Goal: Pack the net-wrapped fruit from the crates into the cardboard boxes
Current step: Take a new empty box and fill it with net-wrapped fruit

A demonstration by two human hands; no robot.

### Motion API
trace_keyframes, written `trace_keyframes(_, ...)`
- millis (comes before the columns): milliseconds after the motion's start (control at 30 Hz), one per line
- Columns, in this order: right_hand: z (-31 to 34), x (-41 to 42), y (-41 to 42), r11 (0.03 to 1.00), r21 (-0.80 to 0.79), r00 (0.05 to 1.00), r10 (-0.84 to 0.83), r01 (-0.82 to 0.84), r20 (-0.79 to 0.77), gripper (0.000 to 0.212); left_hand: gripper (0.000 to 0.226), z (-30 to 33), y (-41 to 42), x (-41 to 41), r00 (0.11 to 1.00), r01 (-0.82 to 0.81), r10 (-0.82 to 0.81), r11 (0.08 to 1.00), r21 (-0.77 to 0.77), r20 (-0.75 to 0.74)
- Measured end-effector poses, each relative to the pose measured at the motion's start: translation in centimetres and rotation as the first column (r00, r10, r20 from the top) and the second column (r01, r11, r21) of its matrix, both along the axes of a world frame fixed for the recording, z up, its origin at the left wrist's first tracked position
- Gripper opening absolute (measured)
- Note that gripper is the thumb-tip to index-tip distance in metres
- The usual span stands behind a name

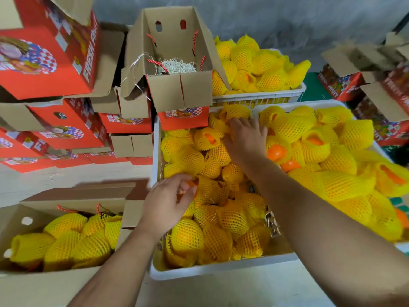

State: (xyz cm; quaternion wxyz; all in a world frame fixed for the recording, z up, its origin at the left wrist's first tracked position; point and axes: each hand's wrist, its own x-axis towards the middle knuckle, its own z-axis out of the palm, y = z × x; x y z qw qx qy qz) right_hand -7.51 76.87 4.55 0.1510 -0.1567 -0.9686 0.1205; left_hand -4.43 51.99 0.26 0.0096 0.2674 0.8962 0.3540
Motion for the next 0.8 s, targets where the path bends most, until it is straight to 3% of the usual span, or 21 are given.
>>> trace_keyframes(67, 0.1, 1.9, -2.5, 0.911, -0.381, 0.987, 0.138, -0.158, -0.079, 0.03, 0.058, -0.1, 0.2, 0.0, 0.981, -0.084, 0.056, 0.985, 0.15, 0.183)
trace_keyframes(100, -0.2, 3.1, -4.1, 0.763, -0.602, 0.97, 0.222, -0.234, -0.097, 0.027, 0.064, 0.0, 0.3, 0.0, 0.953, -0.144, 0.059, 0.951, 0.272, 0.296)
trace_keyframes(133, -0.7, 4.1, -5.6, 0.586, -0.763, 0.951, 0.283, -0.274, -0.124, 0.027, 0.061, -0.1, 0.4, -0.1, 0.925, -0.22, 0.066, 0.895, 0.388, 0.373)
trace_keyframes(200, -2.2, 5.1, -7.8, 0.238, -0.94, 0.946, 0.272, -0.243, -0.176, 0.032, 0.031, 0.1, 0.3, -0.4, 0.902, -0.356, 0.131, 0.767, 0.534, 0.412)
trace_keyframes(233, -3.1, 5.3, -8.4, 0.111, -0.979, 0.97, 0.194, -0.173, -0.149, 0.035, 0.018, 0.3, 0.3, -0.5, 0.892, -0.405, 0.172, 0.717, 0.568, 0.419)
trace_keyframes(267, -4.0, 5.4, -8.9, 0.055, -0.991, 0.985, 0.131, -0.121, -0.113, 0.039, 0.014, 0.3, 0.1, -0.5, 0.876, -0.449, 0.204, 0.675, 0.585, 0.437)
trace_keyframes(300, -5.2, 5.4, -9.1, 0.1, -0.992, 0.992, 0.106, -0.081, -0.07, 0.043, 0.017, 0.2, 0.0, -0.6, 0.864, -0.478, 0.223, 0.647, 0.594, 0.452)
trace_keyframes(333, -6.2, 5.3, -9.3, 0.276, -0.959, 0.988, 0.153, -0.066, -0.024, 0.048, 0.019, 0.3, -0.1, -0.5, 0.855, -0.495, 0.23, 0.633, 0.596, 0.465)
trace_keyframes(367, -7.4, 5.2, -9.5, 0.552, -0.827, 0.96, 0.274, -0.104, 0.062, 0.056, 0.019, 0.4, -0.1, -0.4, 0.851, -0.501, 0.231, 0.625, 0.598, 0.471)
trace_keyframes(400, -8.5, 5.3, -9.9, 0.767, -0.618, 0.902, 0.376, -0.174, 0.213, 0.067, 0.018, 0.4, -0.2, -0.3, 0.85, -0.503, 0.234, 0.626, 0.596, 0.472)
trace_keyframes(433, -9.4, 5.4, -10.3, 0.88, -0.422, 0.862, 0.376, -0.218, 0.34, 0.076, 0.02, 0.4, -0.1, -0.2, 0.856, -0.494, 0.237, 0.636, 0.593, 0.459)
trace_keyframes(467, -9.9, 5.5, -10.6, 0.93, -0.296, 0.862, 0.326, -0.218, 0.389, 0.079, 0.023, 0.3, -0.1, -0.1, 0.869, -0.473, 0.236, 0.654, 0.59, 0.435)
trace_keyframes(533, -10.1, 5.4, -10.7, 0.955, -0.242, 0.896, 0.253, -0.171, 0.364, 0.077, 0.02, 0.1, -0.2, 0.2, 0.902, -0.414, 0.223, 0.69, 0.594, 0.369)
trace_keyframes(633, -9.4, 6.1, -10.1, 0.94, -0.315, 0.919, 0.234, -0.131, 0.316, 0.078, 0.025, -0.4, -0.3, 0.2, 0.936, -0.342, 0.211, 0.73, 0.591, 0.28)
trace_keyframes(800, -7.6, 10.1, -8.8, 0.726, -0.683, 0.924, 0.311, -0.08, 0.222, 0.063, 0.007, -0.5, 0.4, -0.1, 0.912, -0.409, 0.312, 0.748, 0.523, 0.267)
